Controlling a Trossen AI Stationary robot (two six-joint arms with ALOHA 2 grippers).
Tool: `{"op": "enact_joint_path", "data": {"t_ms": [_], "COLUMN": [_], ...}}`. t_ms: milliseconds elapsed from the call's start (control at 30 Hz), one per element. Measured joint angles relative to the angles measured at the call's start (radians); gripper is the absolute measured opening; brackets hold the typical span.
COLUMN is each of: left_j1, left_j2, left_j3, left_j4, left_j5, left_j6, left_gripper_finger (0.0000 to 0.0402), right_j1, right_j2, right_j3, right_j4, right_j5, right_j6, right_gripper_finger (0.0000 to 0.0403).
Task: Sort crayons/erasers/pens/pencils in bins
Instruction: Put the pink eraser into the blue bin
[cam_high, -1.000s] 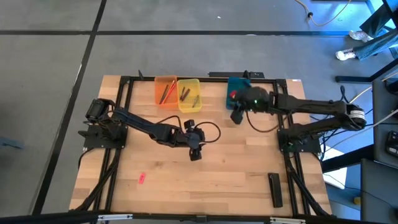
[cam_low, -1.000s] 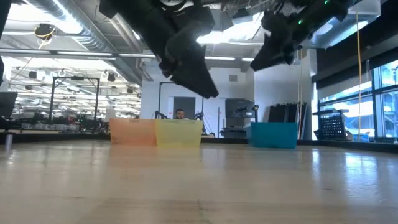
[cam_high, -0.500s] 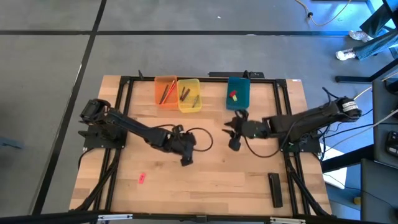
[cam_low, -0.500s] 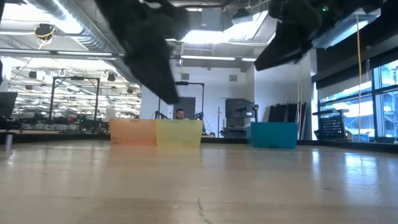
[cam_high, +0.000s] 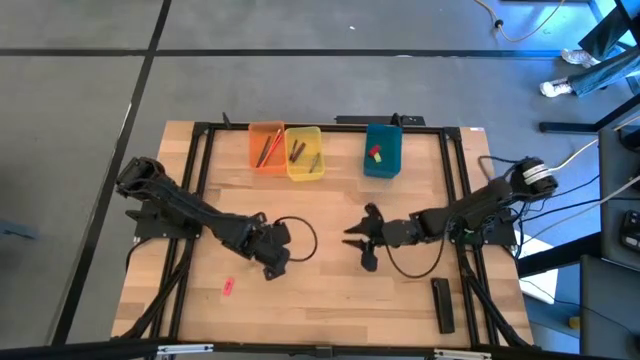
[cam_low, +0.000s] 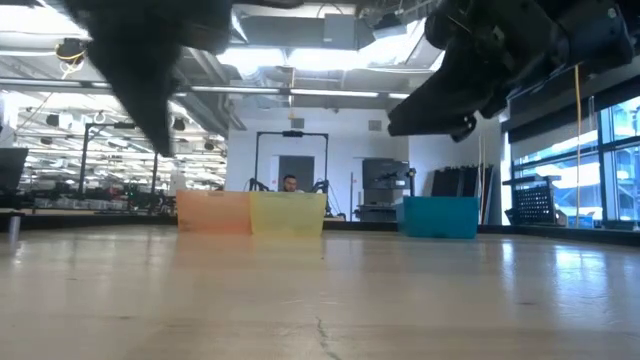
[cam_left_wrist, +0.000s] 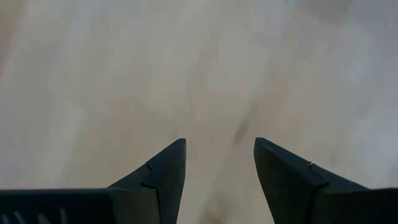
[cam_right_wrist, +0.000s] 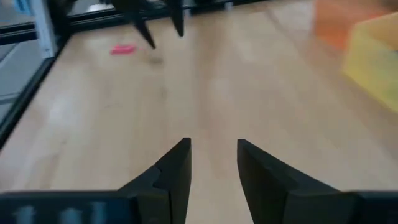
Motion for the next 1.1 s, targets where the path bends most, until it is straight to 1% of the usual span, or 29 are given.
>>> {"op": "enact_joint_path", "data": {"t_ms": [167, 267, 333, 500, 633, 733, 867, 967, 1100], "left_j1": [-0.091, -0.153, -0.201, -0.32, -0.385, -0.416, -0.435, -0.435, -0.423], "left_j2": [0.0, 0.0, 0.0, 0.0, 0.0, 0.001, 0.002, 0.002, 0.002], "left_j3": [0.0, 0.0, 0.0, 0.0, 0.0, 0.0, 0.0, 0.0, -0.004], "left_j4": [-0.01, -0.009, -0.007, -0.009, -0.008, -0.01, -0.017, -0.019, -0.018], "left_j5": [0.01, 0.003, -0.012, -0.097, -0.163, -0.178, -0.186, -0.198, -0.212], "left_j6": [-0.112, -0.195, -0.254, -0.38, -0.46, -0.507, -0.516, -0.488, -0.45], "left_gripper_finger": [0.0182, 0.0182, 0.0182, 0.0182, 0.0182, 0.0182, 0.0182, 0.0182, 0.0182], "right_j1": [0.029, 0.048, 0.06, 0.066, 0.066, 0.065, 0.065, 0.065, 0.065], "right_j2": [0.094, 0.135, 0.152, 0.193, 0.223, 0.239, 0.243, 0.245, 0.245], "right_j3": [0.02, 0.038, 0.058, 0.108, 0.157, 0.19, 0.217, 0.219, 0.219], "right_j4": [0.156, 0.217, 0.234, 0.237, 0.238, 0.234, 0.23, 0.221, 0.179], "right_j5": [0.0, -0.001, -0.001, 0.0, 0.0, -0.017, -0.111, -0.169, -0.183], "right_j6": [-0.027, -0.043, -0.065, -0.139, -0.179, -0.226, -0.283, -0.297, -0.293], "right_gripper_finger": [0.0131, 0.0131, 0.0131, 0.0131, 0.0131, 0.0131, 0.0131, 0.0131, 0.0131]}}
